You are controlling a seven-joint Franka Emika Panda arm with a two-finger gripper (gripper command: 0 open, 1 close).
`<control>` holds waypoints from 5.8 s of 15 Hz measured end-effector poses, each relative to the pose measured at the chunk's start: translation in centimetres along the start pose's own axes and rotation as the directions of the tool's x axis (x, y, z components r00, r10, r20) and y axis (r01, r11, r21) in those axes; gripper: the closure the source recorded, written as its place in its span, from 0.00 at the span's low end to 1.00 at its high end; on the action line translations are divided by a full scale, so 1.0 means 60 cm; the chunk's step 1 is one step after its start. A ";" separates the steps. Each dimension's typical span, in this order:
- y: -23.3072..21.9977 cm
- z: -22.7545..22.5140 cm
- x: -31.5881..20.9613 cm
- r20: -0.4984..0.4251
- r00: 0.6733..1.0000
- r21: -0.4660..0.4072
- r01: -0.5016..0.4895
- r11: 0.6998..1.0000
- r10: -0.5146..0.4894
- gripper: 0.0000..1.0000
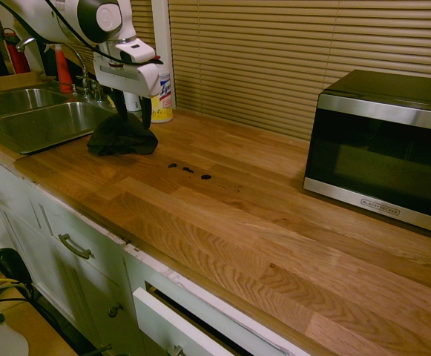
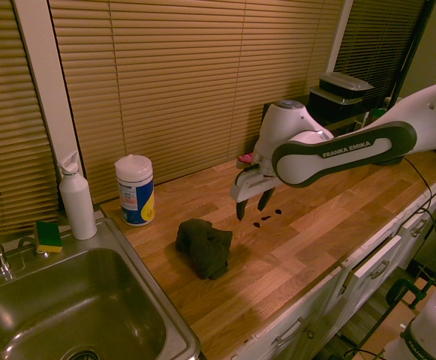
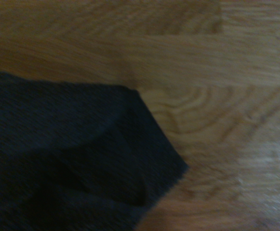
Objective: Clear the spill
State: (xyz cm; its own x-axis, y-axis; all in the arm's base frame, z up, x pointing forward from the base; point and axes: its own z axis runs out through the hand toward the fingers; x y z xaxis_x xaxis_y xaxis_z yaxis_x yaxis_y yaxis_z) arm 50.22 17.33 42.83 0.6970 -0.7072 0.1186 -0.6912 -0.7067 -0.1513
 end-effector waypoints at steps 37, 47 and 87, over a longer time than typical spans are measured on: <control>-0.160 0.119 -0.093 -0.093 0.972 -0.004 -0.217 0.976 0.216 1.00; -0.056 0.101 -0.012 -0.100 0.963 -0.028 -0.252 0.967 0.248 1.00; 0.292 0.089 0.269 -0.150 0.866 -0.027 -0.487 0.873 0.478 1.00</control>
State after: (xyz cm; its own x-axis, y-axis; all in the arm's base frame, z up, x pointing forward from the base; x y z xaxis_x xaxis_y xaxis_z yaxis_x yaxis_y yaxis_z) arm 50.38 -6.33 36.85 0.2447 -0.9532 0.1773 -0.9479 -0.2737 -0.1632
